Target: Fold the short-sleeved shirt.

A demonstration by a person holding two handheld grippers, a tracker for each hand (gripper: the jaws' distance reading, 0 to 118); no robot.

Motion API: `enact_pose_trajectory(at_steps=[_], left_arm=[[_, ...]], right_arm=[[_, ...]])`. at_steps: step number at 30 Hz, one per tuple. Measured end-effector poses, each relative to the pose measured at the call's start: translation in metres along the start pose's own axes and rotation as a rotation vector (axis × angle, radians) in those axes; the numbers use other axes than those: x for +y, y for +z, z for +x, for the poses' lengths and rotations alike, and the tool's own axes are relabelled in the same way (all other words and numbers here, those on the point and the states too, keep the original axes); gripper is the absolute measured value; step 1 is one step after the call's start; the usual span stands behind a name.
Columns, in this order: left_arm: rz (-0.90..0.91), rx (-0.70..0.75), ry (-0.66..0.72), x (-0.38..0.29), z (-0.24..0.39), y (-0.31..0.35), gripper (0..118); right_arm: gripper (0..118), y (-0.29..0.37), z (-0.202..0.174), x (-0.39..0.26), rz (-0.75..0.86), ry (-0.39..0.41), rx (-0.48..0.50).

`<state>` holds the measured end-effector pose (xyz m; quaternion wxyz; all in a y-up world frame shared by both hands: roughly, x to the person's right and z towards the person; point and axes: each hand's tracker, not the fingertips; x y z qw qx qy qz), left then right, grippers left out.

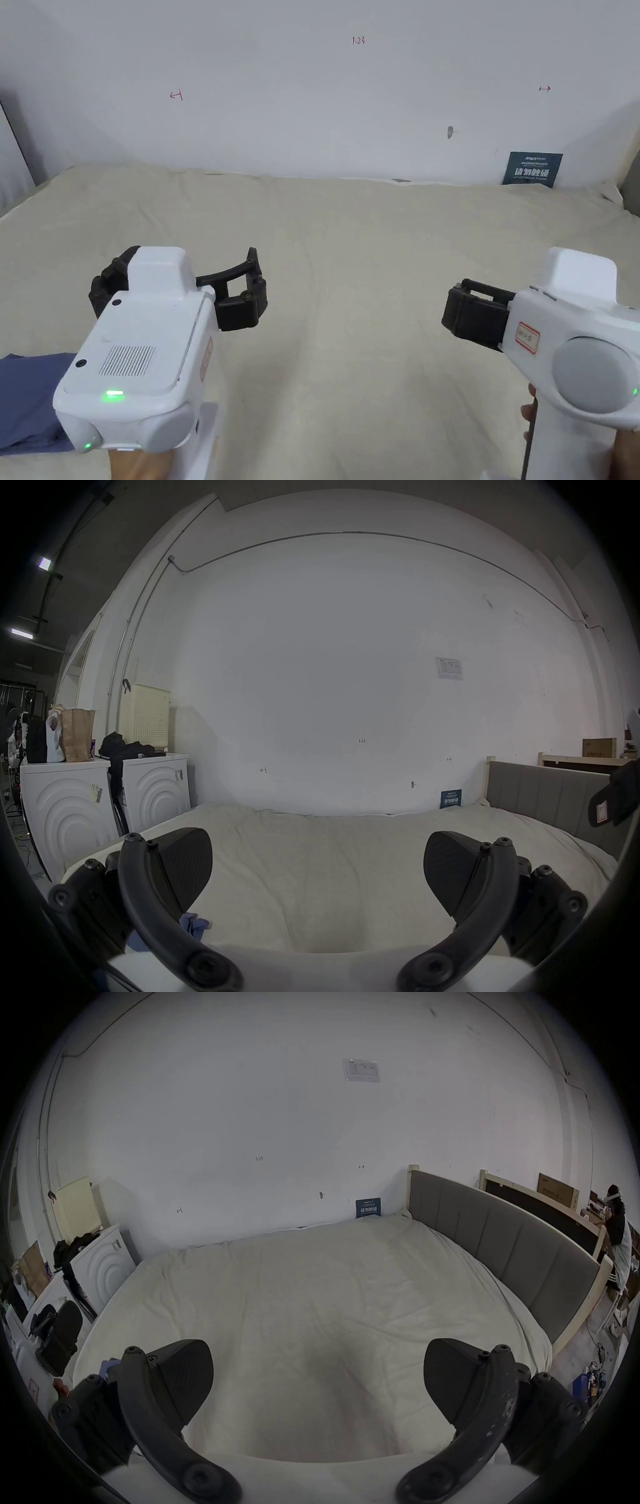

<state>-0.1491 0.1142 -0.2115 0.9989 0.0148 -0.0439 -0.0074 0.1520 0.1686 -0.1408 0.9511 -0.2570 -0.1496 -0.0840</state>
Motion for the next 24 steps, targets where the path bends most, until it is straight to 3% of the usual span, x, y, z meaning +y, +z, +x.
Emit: enact_pose_trajectory(at_steps=[8,14,18,21,24], left_arm=[[0.025,0.011,0.002,0.003,-0.003,0.001,118],[0.025,0.017,0.004,0.001,-0.005,0.000,118],[0.021,0.015,-0.001,0.000,-0.005,-0.001,118],[0.024,0.018,-0.004,0.000,-0.005,0.000,118],[0.029,0.019,0.005,0.001,-0.006,0.001,118]], right_arm=[[118,-0.006,-0.003,0.000,0.105,0.122,-0.064],[118,-0.011,0.001,-0.003,0.117,0.084,-0.041],[118,-0.016,0.007,-0.007,0.249,0.079,0.018],[118,-0.020,0.014,-0.017,0.440,0.066,0.085],[118,-0.022,0.012,-0.021,0.549,0.122,0.096]])
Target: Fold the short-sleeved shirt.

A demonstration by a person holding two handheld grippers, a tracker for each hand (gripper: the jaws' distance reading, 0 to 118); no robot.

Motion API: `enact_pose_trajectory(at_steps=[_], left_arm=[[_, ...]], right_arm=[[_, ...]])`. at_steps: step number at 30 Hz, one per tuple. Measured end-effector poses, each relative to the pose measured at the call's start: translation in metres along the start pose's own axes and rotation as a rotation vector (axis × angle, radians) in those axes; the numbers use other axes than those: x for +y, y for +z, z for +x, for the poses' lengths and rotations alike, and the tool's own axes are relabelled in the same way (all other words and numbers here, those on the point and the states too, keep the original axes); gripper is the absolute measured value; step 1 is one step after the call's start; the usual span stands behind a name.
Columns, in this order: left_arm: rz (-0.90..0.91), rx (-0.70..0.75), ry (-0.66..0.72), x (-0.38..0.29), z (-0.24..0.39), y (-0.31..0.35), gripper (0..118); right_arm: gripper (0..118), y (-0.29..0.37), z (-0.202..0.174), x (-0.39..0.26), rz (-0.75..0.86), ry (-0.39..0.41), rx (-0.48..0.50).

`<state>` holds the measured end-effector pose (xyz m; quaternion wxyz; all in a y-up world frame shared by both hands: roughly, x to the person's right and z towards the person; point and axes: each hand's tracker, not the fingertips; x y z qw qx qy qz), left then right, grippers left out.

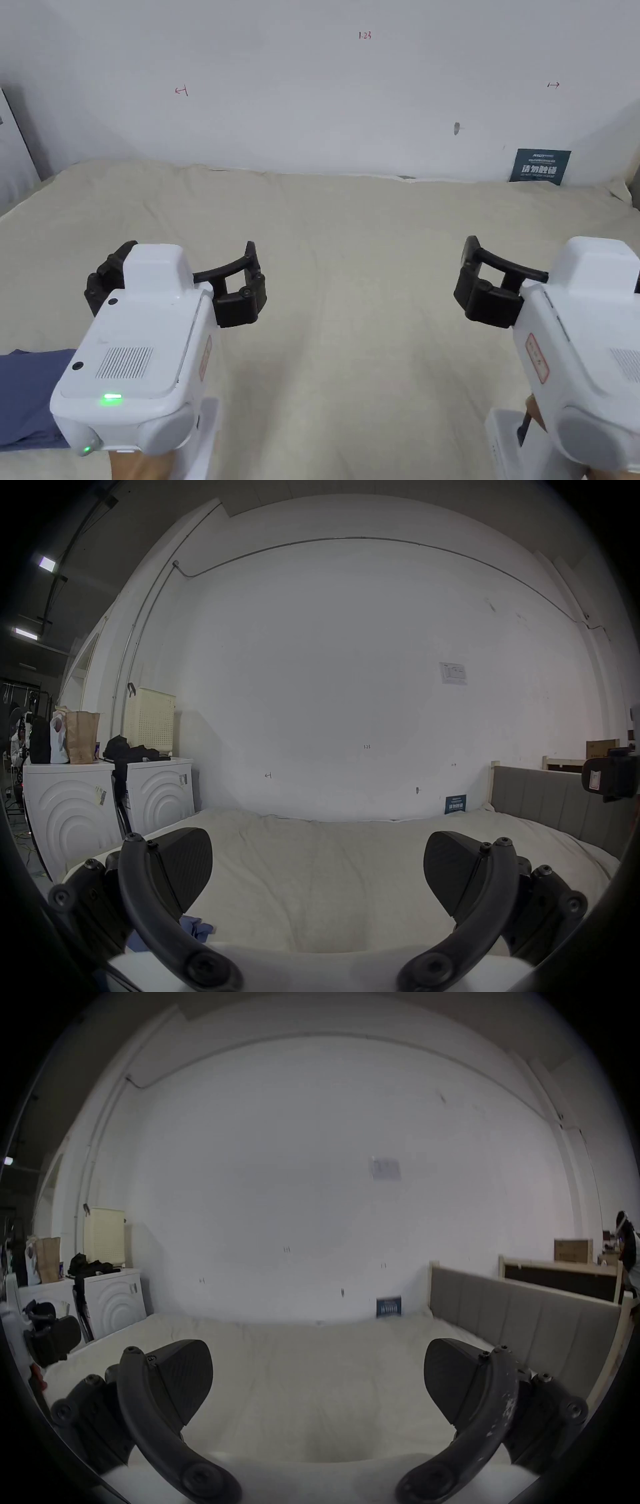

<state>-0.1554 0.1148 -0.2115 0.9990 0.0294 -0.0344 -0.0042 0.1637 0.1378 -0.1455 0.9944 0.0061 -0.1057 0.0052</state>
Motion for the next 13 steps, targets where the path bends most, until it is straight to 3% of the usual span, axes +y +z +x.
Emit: enact_pose_trajectory(at_steps=[13], left_arm=[[0.023,0.004,0.001,-0.0010,0.0015,0.0033,118]], right_arm=[[118,0.0103,-0.0098,-0.0070,0.109,0.076,0.016]])
